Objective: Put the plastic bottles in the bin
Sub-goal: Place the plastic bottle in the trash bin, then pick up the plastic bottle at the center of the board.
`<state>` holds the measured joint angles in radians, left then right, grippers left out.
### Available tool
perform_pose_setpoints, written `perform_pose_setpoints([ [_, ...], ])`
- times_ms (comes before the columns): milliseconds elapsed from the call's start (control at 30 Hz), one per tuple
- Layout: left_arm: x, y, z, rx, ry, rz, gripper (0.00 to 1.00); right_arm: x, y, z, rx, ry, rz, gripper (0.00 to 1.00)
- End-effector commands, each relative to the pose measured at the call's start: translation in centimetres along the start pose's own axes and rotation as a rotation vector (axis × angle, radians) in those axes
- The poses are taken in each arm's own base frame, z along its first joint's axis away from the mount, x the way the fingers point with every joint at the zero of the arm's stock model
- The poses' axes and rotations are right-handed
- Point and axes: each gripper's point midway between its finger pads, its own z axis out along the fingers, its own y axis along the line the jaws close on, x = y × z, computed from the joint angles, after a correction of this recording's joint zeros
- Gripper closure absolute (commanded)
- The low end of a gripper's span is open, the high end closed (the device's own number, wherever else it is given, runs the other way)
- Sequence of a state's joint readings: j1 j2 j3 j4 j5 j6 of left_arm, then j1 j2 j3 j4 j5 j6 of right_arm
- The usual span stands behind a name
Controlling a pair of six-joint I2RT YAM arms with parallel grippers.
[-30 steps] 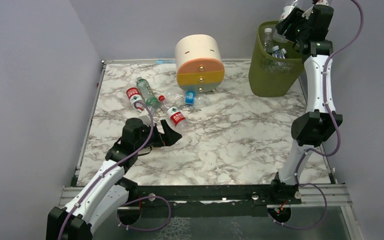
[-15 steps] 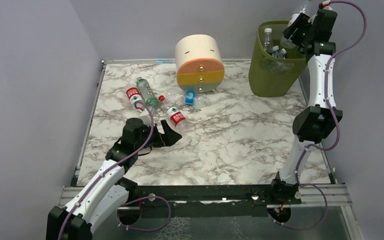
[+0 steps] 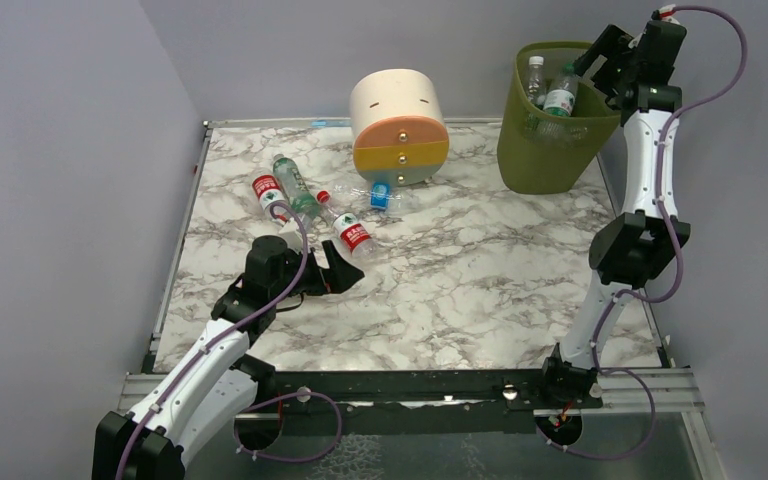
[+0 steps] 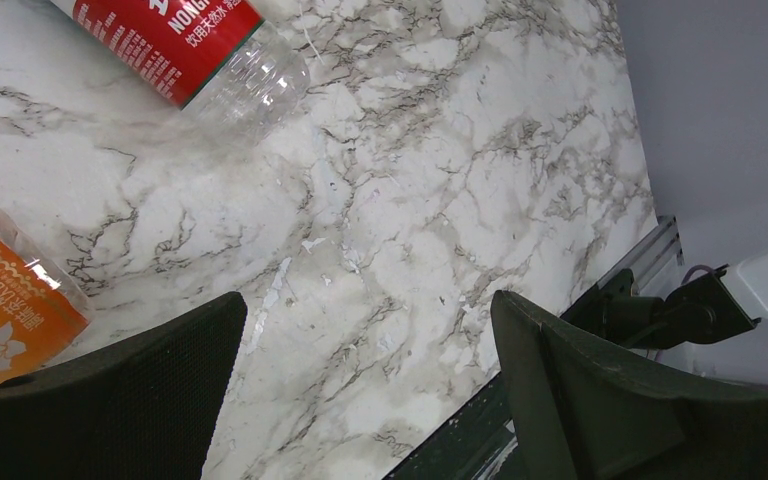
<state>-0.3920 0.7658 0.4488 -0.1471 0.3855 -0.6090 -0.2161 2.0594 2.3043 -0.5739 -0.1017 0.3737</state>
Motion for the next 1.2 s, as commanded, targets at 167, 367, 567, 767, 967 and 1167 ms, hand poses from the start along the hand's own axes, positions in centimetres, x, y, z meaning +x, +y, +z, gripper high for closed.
perform_pose_setpoints([
  [167, -0.8, -1.2, -0.4, 0.044, -0.018, 0.011, 0.01, -2.5, 7.0, -7.1, -0.244, -0.039, 0.032, 0.02],
  [367, -0.7, -1.2, -0.4, 0.046, -0.02, 0.007, 0.01, 2.0, 15.4, -12.2, -0.432, 0.017, -0.076, 0.0],
  [567, -0.4, -1.6, -0.5, 0.079, -0.022, -0.017, 0.01, 8.3, 20.0, -16.6, -0.543, 0.097, -0.168, 0.0],
  [767, -0.7, -2.2, -0.6, 0.1, -0.028, -0.035, 0.01, 15.7, 23.2, -21.1, -0.686, 0.208, -0.231, 0.01],
  [967, -0.9, -2.3, -0.1, 0.104, -0.024, -0.063, 0.01, 24.6, 24.2, -23.8, -0.79, 0.383, -0.281, 0.0],
  [1167, -2.2, -1.8, 0.0, 0.056, -0.064, -0.04, 0.01, 31.7, 22.7, -24.4, -0.786, 0.501, -0.294, 0.0],
])
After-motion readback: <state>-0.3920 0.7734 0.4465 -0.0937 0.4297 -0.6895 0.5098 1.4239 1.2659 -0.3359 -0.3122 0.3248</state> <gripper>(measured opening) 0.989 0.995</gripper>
